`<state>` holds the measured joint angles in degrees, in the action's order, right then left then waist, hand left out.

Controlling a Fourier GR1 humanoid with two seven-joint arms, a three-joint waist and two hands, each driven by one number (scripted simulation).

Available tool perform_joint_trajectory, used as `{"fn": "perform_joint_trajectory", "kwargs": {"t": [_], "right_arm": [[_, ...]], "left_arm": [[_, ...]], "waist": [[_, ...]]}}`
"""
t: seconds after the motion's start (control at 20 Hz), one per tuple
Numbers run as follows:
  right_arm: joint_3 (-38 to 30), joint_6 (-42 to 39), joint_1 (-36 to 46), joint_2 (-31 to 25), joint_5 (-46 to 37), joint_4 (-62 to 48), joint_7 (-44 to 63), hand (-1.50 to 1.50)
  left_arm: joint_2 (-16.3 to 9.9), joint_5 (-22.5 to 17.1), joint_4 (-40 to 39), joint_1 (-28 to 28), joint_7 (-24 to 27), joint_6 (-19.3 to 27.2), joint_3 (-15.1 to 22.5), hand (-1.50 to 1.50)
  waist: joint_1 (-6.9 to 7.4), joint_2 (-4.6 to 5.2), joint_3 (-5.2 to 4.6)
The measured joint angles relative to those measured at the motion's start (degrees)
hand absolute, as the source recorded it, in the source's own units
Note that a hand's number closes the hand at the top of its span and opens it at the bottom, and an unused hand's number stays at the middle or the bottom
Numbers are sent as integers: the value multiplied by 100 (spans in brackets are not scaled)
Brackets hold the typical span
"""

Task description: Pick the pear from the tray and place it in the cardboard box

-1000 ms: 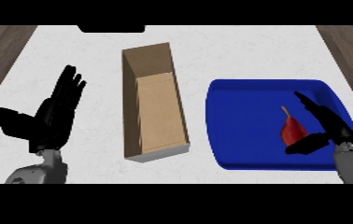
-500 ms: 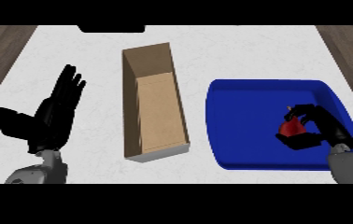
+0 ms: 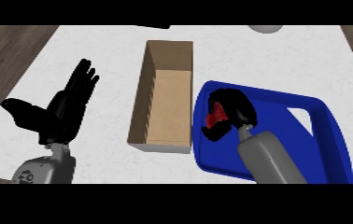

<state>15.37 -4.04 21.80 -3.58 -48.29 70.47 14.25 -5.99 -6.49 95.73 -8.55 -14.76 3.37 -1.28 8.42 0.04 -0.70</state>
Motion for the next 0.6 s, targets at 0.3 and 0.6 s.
{"fn": "perform_joint_trajectory", "kwargs": {"t": [0.3, 0.6], "right_arm": [[1161, 224, 963, 206, -619, 97, 1198, 150], [2000, 310, 1970, 249, -766, 128, 2494, 150]], "left_arm": [[109, 23, -119, -179, -16, -112, 250, 0], [12, 119, -215, -285, -42, -152, 219, 0]], "waist": [[345, 1, -2], [578, 27, 15]]}}
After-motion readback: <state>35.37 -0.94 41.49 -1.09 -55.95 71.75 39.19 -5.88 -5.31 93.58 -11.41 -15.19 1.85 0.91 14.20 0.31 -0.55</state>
